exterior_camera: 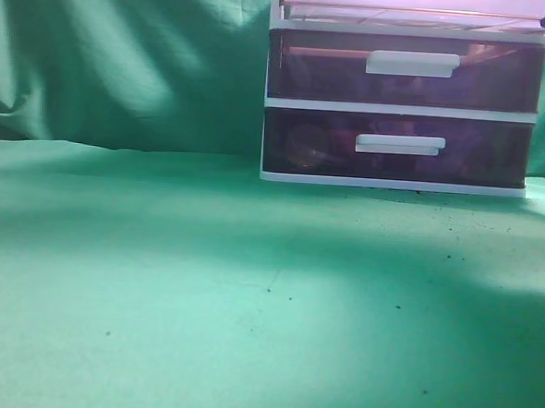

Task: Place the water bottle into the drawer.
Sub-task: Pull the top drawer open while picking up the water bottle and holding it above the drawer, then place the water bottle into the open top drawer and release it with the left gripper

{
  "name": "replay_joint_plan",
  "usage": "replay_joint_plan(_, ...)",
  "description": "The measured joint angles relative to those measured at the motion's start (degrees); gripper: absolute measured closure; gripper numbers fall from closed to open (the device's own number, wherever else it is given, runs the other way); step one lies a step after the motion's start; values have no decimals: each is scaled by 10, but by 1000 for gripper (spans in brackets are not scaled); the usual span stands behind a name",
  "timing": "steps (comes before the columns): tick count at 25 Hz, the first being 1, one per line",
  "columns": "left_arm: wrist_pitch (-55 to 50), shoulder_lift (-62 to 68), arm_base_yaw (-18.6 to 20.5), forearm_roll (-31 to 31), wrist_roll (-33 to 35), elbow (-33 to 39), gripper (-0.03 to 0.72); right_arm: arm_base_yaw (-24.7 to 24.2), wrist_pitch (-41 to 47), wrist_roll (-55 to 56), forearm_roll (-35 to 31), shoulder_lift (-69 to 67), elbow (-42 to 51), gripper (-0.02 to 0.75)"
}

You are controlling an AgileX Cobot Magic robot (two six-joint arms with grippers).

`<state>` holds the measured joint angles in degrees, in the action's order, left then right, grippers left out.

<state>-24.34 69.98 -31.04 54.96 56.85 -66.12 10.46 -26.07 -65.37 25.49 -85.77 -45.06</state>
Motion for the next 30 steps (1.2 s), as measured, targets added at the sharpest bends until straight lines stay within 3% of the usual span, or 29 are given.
replay_joint_plan(3,-26,47,0,53,85,-58,367,0,0,-1,-2,0,0,664)
replay_joint_plan(6,-29,100,-1,66,137,-132,367,0,0,-1,-2,0,0,664)
replay_joint_plan(11,12,191,-1,158,174,-241,367,0,0,7,-2,0,0,664)
replay_joint_plan(14,19,250,-1,176,225,-294,367,0,0,13,-1,0,0,664)
replay_joint_plan(18,40,307,-1,91,237,-328,367,0,0,23,2,0,0,664)
replay_joint_plan(24,49,341,-1,-77,132,-337,367,0,0,32,4,0,0,664)
replay_joint_plan(30,45,380,1,-120,48,-337,367,0,4,35,7,0,0,664)
